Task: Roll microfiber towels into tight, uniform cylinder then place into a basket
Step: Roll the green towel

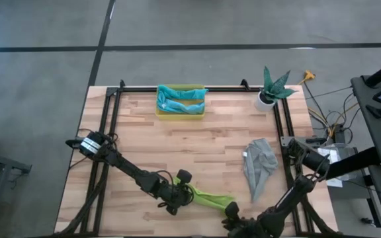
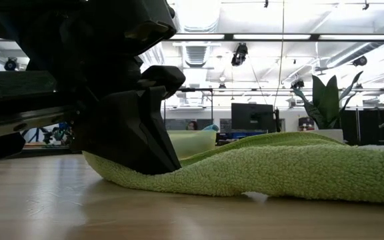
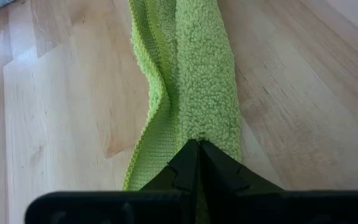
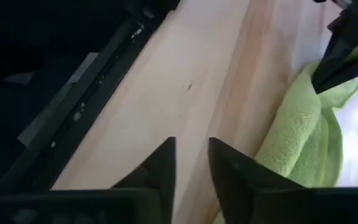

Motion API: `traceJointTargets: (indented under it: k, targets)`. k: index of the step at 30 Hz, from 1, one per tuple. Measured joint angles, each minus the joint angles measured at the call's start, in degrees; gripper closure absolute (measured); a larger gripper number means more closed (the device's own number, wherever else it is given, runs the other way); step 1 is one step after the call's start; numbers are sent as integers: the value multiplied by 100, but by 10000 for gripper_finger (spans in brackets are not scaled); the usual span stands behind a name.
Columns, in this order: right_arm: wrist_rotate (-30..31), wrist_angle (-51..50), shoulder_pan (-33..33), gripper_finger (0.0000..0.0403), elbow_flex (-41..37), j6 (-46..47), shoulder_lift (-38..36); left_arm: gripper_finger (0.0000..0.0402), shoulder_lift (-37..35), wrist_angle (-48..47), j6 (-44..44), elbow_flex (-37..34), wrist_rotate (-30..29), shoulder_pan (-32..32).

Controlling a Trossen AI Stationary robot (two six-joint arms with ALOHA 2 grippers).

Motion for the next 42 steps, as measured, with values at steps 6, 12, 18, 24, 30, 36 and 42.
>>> traceJointTargets:
  k: [6, 12, 18, 24, 30, 36, 42]
  targets:
    - [55, 1, -168, 254, 361, -368, 1, 396, -1, 1, -1, -4, 3, 2]
    - [19, 89, -303, 258, 754, -425, -14, 396, -1, 4, -2, -7, 7, 2]
    - [-90, 202, -528, 240, 881, -1147, 6, 396, -1, 14, -4, -10, 8, -7]
    - [987, -798, -442, 199, 875, -2710, 180, 396, -1, 26, -11, -15, 9, -7]
    - [1608, -2988, 48, 168, 861, -2597, 824, 396, -1, 74, -22, -24, 5, -9]
    - [2724, -4070, 741, 160, 978, -1737, 1281, 396, 3, 116, -291, -24, 22, -9]
    - [2588, -4491, 1186, 162, 1079, -1353, 1078, 396, 3, 120, -363, -22, 20, -11]
